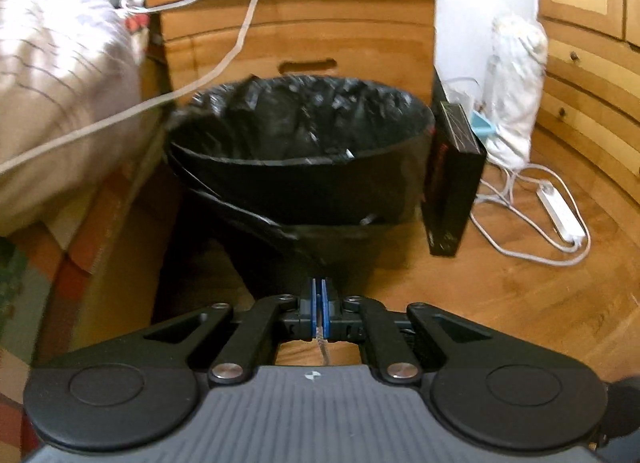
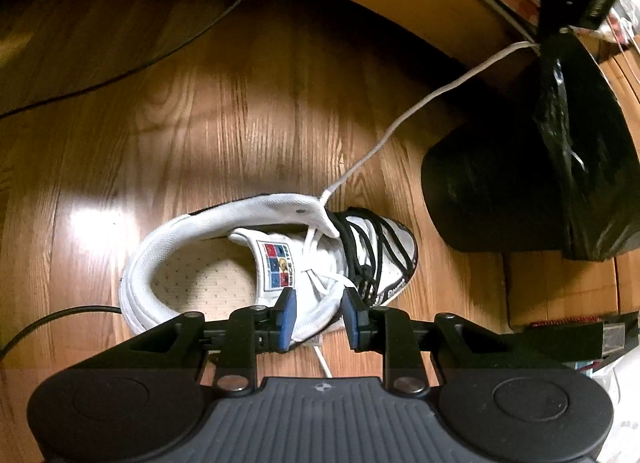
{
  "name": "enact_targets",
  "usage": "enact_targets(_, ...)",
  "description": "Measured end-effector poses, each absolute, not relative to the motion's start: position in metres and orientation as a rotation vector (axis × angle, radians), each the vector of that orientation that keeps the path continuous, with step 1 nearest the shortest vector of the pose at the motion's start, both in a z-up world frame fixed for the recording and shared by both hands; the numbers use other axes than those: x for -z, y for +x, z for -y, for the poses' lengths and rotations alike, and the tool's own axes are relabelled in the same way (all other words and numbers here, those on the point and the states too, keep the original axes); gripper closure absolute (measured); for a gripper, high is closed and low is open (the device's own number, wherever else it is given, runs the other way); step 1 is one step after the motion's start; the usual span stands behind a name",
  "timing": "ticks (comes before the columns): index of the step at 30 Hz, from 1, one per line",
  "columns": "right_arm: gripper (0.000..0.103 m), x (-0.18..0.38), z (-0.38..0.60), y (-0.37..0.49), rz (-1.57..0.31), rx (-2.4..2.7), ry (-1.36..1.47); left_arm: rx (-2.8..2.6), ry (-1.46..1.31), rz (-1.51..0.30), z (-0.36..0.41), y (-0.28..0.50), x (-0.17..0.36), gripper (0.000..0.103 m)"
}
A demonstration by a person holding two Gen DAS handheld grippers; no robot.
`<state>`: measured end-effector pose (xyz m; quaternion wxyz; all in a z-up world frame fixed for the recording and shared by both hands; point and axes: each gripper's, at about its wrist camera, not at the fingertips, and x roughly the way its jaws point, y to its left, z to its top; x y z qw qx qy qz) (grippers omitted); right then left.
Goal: Lace up shoes with both hands
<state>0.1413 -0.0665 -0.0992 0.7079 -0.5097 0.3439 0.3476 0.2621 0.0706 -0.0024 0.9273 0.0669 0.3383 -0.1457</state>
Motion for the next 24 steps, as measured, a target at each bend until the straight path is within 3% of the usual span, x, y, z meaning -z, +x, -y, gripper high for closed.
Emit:
enact_targets(10, 0.075, 0.079, 0.096, 0.161, -0.824, -0.704, -0.910, 0.438, 0.130, -0.842, -0.042, 0.257, 0.033, 0.099)
enact_targets(24, 0.075, 0.088, 0.177, 0.226, -0.975, -0.325, -0.464, 0.468, -0.114, -1.054, -0.045, 0.259, 0.075, 0.098)
